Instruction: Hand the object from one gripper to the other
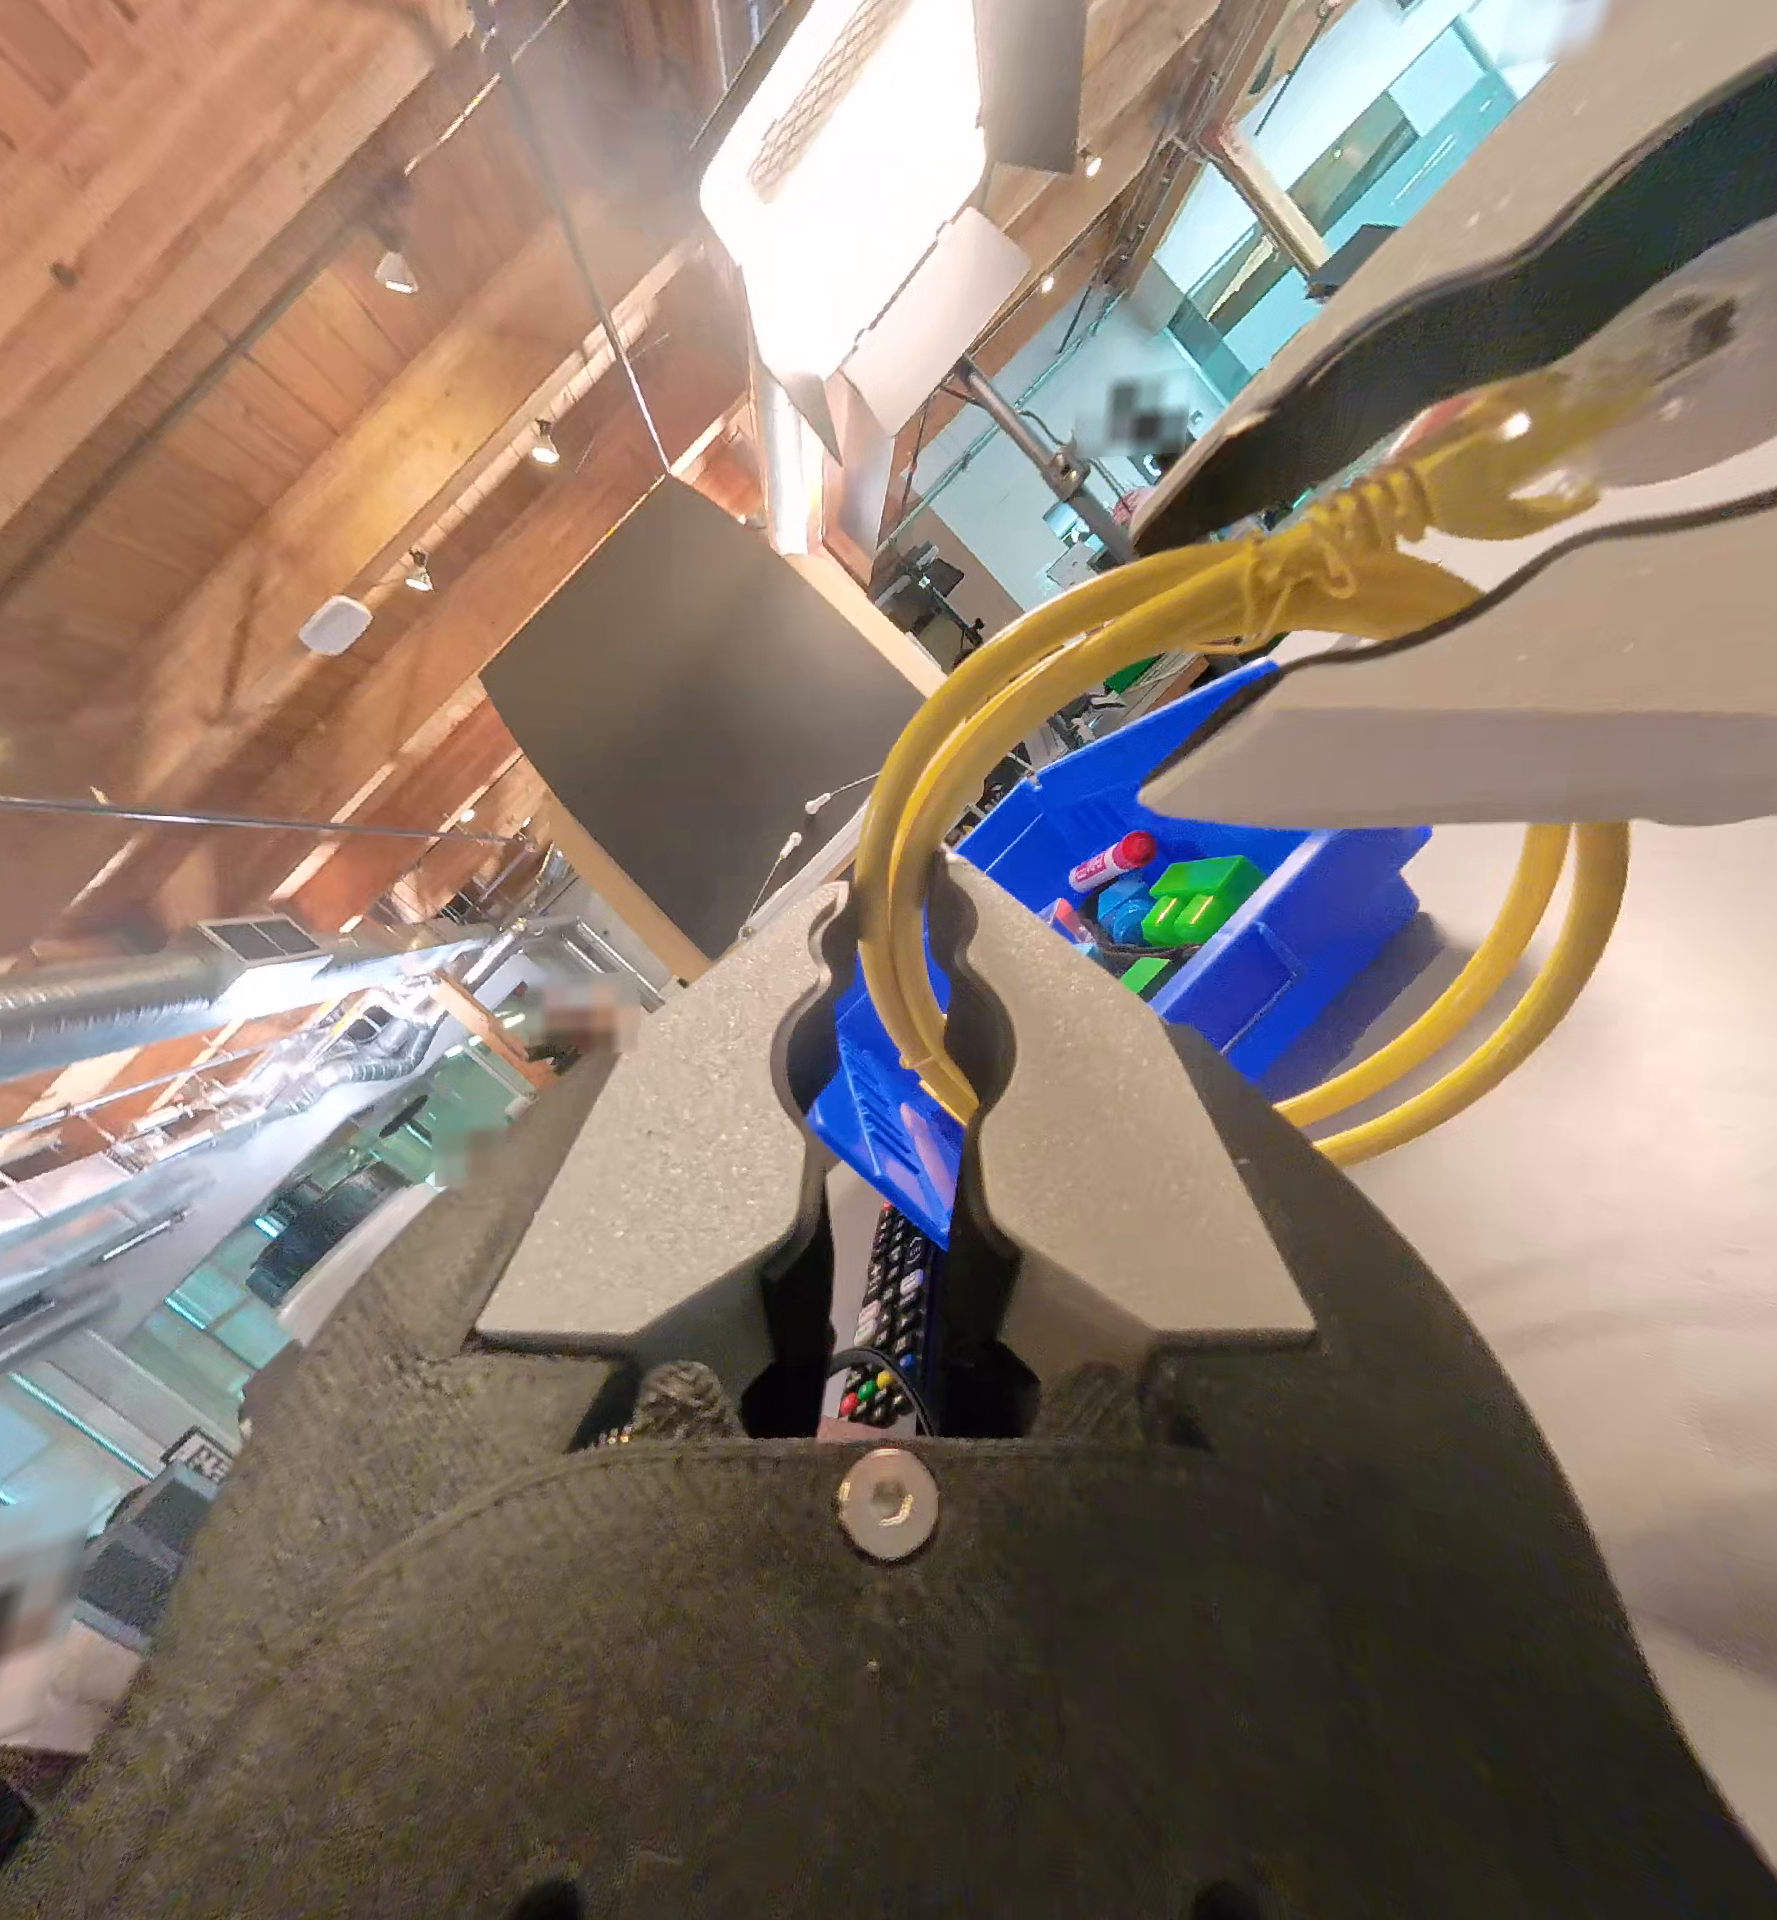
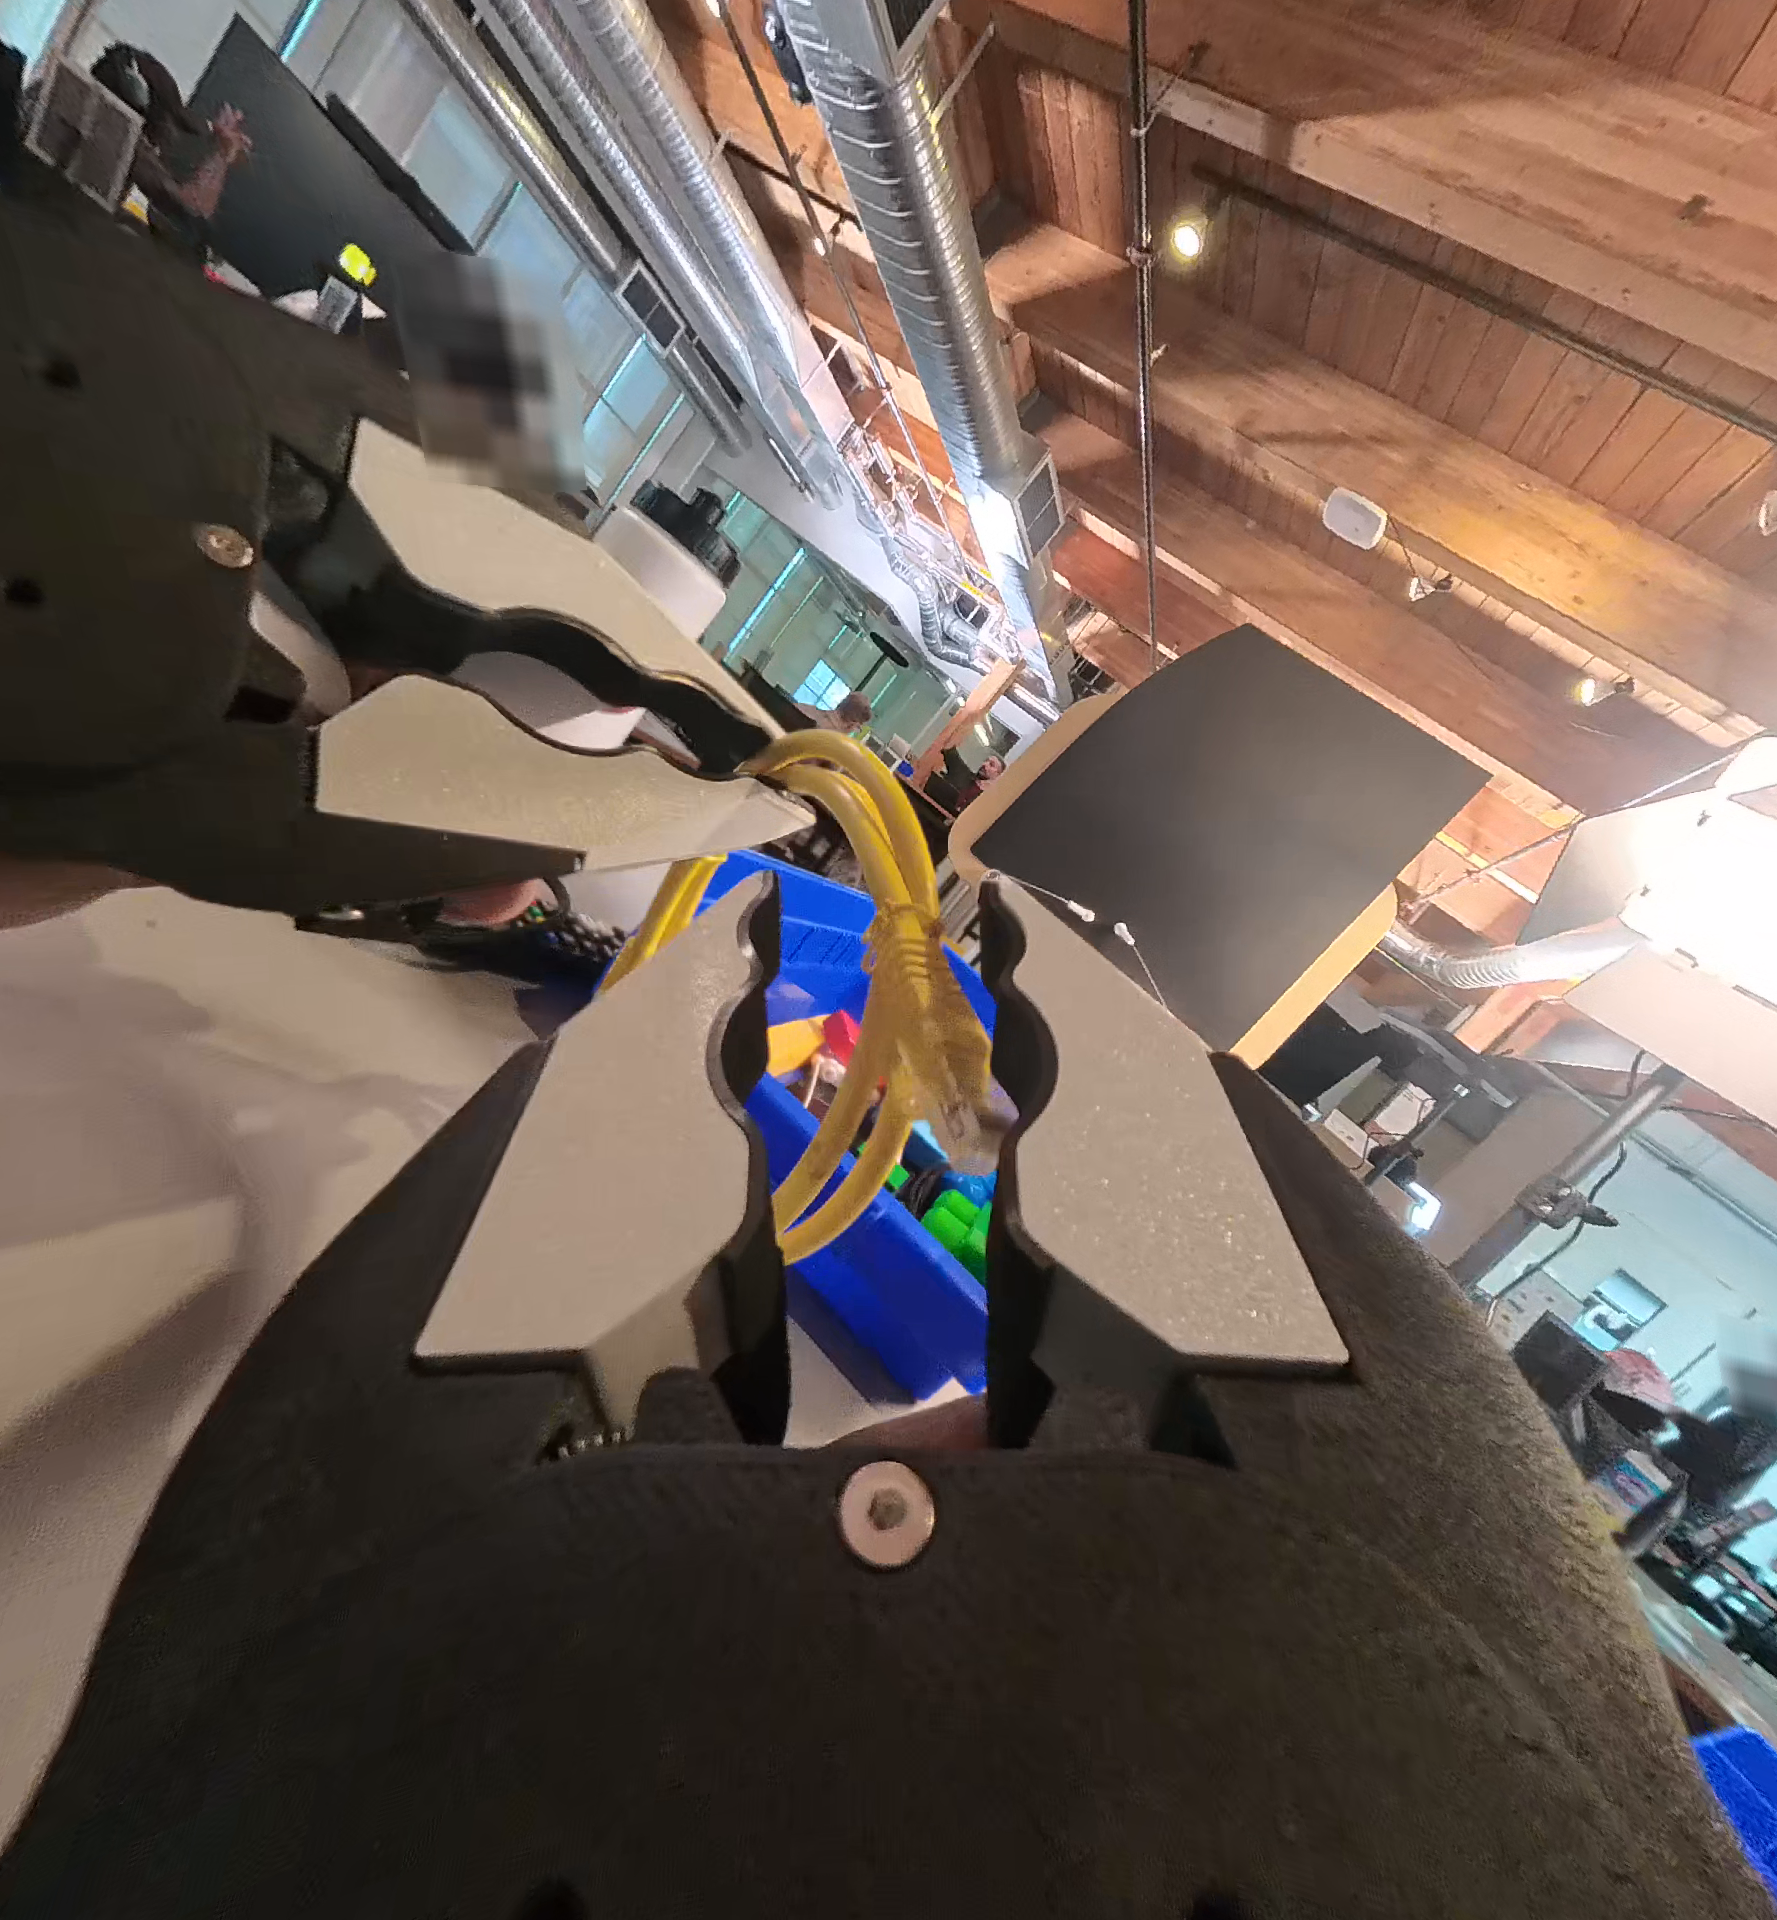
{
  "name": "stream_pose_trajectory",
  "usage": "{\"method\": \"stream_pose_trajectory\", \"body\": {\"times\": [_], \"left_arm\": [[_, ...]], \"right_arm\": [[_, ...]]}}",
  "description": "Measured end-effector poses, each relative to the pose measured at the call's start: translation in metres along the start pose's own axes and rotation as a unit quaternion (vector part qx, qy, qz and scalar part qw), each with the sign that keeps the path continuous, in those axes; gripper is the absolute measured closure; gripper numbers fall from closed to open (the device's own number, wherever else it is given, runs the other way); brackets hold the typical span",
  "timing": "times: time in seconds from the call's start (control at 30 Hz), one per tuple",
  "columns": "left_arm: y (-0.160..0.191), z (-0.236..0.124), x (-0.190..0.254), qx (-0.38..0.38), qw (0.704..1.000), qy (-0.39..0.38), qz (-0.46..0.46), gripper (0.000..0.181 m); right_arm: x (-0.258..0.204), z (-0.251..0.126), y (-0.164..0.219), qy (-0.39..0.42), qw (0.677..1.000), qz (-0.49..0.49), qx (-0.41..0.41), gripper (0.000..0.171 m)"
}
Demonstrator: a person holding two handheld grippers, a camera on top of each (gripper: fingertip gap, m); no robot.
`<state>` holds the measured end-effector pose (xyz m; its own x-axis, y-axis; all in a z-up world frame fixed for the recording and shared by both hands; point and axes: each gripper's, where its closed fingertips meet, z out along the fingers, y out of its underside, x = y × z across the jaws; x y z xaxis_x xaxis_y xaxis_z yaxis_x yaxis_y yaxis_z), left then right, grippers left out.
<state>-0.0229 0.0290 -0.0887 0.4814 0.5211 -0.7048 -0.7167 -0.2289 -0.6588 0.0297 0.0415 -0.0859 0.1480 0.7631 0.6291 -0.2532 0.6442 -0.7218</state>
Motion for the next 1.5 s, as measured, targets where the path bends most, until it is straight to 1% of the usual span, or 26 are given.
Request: {"method": "stream_pose_trajectory", "body": {"times": [0.23,0.4,0.57,0.67,0.83,1.0,1.17,1.2,1.3,1.37,1.4,1.5], "left_arm": [[0.005,0.000,-0.008,-0.012,1.000,-0.012,-0.027,0.169],[0.017,0.000,-0.024,-0.031,0.994,-0.027,-0.097,0.169],[0.018,-0.003,-0.040,-0.008,0.981,-0.029,-0.191,0.170],[0.012,-0.005,-0.046,0.021,0.971,-0.019,-0.237,0.169],[0.014,-0.005,-0.049,0.030,0.960,-0.010,-0.278,0.169],[0.014,-0.005,-0.048,0.032,0.956,0.000,-0.293,0.169],[0.009,-0.005,-0.043,0.039,0.957,0.014,-0.288,0.169],[0.008,-0.004,-0.041,0.040,0.957,0.017,-0.287,0.169],[0.007,-0.005,-0.039,0.042,0.958,0.022,-0.284,0.169],[0.006,-0.004,-0.037,0.042,0.957,0.027,-0.284,0.169],[0.006,-0.004,-0.036,0.042,0.958,0.030,-0.284,0.169],[0.006,-0.004,-0.035,0.042,0.956,0.036,-0.289,0.169]], "right_arm": [[0.015,-0.005,-0.010,0.010,0.997,0.069,0.032,0.124],[0.025,-0.007,-0.011,0.006,0.989,0.142,0.044,0.120],[0.008,0.000,0.001,-0.054,0.979,0.195,0.010,0.121],[0.000,0.002,0.008,-0.072,0.978,0.195,-0.011,0.122],[-0.012,0.003,0.009,-0.099,0.977,0.188,-0.018,0.124],[-0.024,0.003,0.009,-0.125,0.976,0.175,-0.025,0.124],[-0.029,0.002,0.008,-0.131,0.978,0.161,-0.024,0.126],[-0.029,0.002,0.008,-0.132,0.978,0.162,-0.023,0.127],[-0.029,0.002,0.007,-0.132,0.978,0.162,-0.020,0.137],[-0.028,0.002,0.007,-0.129,0.979,0.158,-0.018,0.154],[-0.028,0.002,0.007,-0.128,0.979,0.157,-0.018,0.158],[-0.023,0.002,0.009,-0.118,0.980,0.161,-0.020,0.160]]}}
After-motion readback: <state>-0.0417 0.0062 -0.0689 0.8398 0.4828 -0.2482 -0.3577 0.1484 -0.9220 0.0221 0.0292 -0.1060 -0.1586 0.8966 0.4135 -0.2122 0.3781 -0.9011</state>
